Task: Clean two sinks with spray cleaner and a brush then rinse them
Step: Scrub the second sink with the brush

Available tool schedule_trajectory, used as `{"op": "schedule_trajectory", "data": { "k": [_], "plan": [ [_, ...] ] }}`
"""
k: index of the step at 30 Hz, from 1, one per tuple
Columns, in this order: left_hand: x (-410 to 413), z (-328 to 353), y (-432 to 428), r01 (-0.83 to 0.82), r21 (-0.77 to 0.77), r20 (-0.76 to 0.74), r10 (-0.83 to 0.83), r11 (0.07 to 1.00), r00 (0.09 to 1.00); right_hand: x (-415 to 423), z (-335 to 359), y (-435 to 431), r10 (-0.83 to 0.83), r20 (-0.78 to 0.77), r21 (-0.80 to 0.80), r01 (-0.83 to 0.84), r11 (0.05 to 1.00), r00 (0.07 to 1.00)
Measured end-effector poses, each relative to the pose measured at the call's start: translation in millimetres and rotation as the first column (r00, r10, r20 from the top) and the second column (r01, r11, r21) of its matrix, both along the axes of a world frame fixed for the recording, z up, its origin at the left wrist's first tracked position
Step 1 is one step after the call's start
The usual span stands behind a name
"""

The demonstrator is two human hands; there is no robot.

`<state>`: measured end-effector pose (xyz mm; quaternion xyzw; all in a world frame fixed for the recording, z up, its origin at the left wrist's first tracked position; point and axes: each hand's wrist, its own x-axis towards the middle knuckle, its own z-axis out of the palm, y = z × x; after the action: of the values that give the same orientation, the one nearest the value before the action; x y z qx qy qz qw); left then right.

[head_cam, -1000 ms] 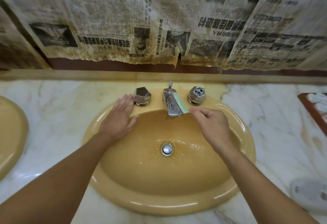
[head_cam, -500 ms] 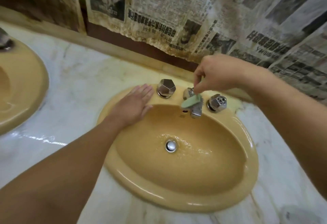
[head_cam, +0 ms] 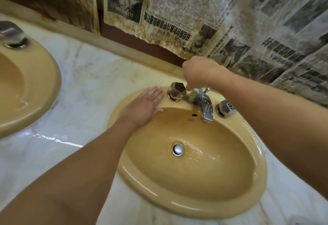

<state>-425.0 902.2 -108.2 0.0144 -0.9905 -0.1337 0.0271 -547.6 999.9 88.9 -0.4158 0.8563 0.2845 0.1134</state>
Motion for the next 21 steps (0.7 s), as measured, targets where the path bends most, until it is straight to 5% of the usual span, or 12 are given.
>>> {"op": "schedule_trajectory", "data": {
  "k": [3,7,13,17,21],
  "plan": [
    [-0.6,-2.0,-0.9,-0.004,0.004,-0.005,0.004,1.0,1.0,1.0,4.1,-1.1,-0.028,0.08,0.064,0.023,0.998,0.996],
    [-1.0,-1.8,-0.2,-0.01,0.002,0.008,0.01,1.0,1.0,1.6,-7.7,1.6,-0.028,-0.096,-0.072,0.021,0.997,0.995],
    [-1.8,-1.9,-0.2,-0.008,0.011,0.002,0.008,1.0,1.0,5.1,-7.2,33.6,-0.331,0.036,-0.294,0.327,0.898,0.943],
    [-1.7,-1.5,-0.1,-0.001,-0.016,0.015,0.002,1.0,1.0,27.2,-24.7,61.4,-0.51,0.367,-0.471,0.628,0.62,0.778],
    [-1.7,0.8,1.1,-0.005,-0.011,0.018,0.006,1.0,1.0,69.0,-80.4,60.8,-0.417,0.788,-0.5,0.866,-0.006,0.453]
  ]
}}
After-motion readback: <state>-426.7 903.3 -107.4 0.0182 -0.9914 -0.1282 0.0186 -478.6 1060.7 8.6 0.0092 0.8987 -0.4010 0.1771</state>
